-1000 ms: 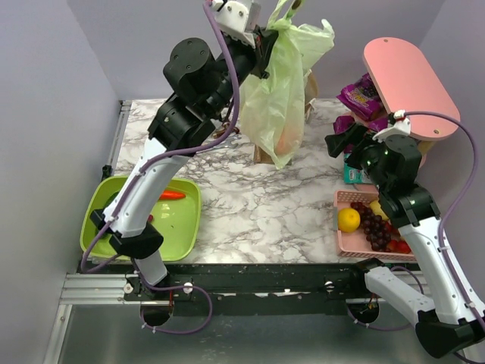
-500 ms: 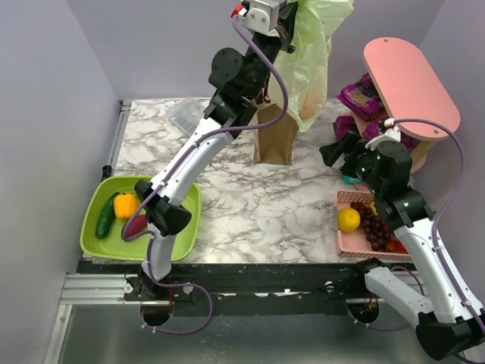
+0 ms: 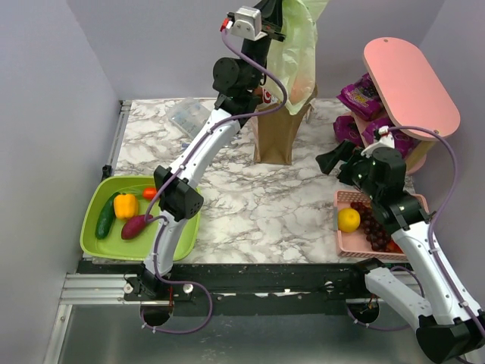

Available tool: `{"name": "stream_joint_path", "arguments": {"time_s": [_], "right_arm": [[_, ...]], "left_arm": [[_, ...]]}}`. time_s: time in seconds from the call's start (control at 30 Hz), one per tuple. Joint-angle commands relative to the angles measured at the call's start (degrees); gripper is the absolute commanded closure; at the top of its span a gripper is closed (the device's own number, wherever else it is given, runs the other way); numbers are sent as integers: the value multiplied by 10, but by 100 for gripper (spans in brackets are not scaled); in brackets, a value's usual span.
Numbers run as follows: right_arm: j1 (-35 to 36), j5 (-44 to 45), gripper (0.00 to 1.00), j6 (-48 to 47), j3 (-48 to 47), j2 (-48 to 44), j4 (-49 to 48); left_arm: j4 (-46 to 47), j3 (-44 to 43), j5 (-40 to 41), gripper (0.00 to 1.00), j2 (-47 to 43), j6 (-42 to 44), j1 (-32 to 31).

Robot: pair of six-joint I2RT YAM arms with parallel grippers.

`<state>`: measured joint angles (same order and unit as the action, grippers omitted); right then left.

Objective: Place the food into the grocery bag and tie it

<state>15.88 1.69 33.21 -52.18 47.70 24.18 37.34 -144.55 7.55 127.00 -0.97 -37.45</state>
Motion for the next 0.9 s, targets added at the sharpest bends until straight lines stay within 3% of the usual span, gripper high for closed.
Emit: {"name": "stream_joint_path", "arguments": {"time_s": [0.0, 0.23, 0.37, 0.4, 0.5, 0.57, 0.87], "right_arm": [[2, -13, 0, 8, 27, -9, 13], [2, -35, 0, 19, 54, -11, 25], [2, -38, 0, 20, 66, -6, 26], [2, -40, 0, 20, 68, -4, 26], [2, -51, 0, 22, 72, 4, 23], [2, -54, 0, 24, 66, 10, 27], [2, -49, 0, 16, 33, -7, 54]], "left_arm": [[83, -34, -18, 100, 29, -34, 18], [106, -44, -19, 98, 93, -102, 49], [82, -47, -23, 89, 124, -132, 55], [75, -43, -25, 81, 132, -131, 55], [47, -6, -31, 39, 133, -143, 56], [33, 32, -38, 2, 116, -158, 55], [73, 227, -32, 2, -27, -166, 46]]}}
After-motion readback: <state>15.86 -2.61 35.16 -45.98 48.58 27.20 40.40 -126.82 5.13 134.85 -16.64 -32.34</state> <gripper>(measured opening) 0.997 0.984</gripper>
